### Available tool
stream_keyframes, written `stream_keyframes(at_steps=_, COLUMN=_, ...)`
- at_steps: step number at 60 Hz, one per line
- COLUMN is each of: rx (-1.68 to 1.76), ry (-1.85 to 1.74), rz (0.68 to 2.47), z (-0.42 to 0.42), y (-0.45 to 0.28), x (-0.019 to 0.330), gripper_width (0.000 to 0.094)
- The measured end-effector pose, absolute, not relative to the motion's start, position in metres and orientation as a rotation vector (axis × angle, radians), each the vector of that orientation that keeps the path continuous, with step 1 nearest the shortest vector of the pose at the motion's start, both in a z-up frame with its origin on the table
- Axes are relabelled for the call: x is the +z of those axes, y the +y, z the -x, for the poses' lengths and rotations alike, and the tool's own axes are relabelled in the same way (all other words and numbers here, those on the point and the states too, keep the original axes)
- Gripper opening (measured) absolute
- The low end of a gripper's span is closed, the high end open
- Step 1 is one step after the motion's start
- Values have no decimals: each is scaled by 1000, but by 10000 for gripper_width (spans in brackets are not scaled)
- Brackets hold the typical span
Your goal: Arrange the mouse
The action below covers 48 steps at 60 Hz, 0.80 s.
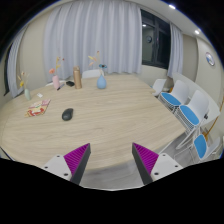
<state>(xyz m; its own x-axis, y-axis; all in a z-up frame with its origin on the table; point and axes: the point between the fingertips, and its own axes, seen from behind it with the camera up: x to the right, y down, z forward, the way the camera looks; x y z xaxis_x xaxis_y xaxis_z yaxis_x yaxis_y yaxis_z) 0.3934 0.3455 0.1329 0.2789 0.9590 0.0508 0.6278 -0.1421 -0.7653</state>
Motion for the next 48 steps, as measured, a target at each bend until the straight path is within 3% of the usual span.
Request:
stream_keyframes(at_steps=16, rx=631, ry=-1500, rz=1815, z=-372, y=314, x=124, gripper_width=856)
stream_keyframes(at_steps=48, rx=746, ry=-1741, rz=1695, z=-311, y=166, x=93, gripper_width=855)
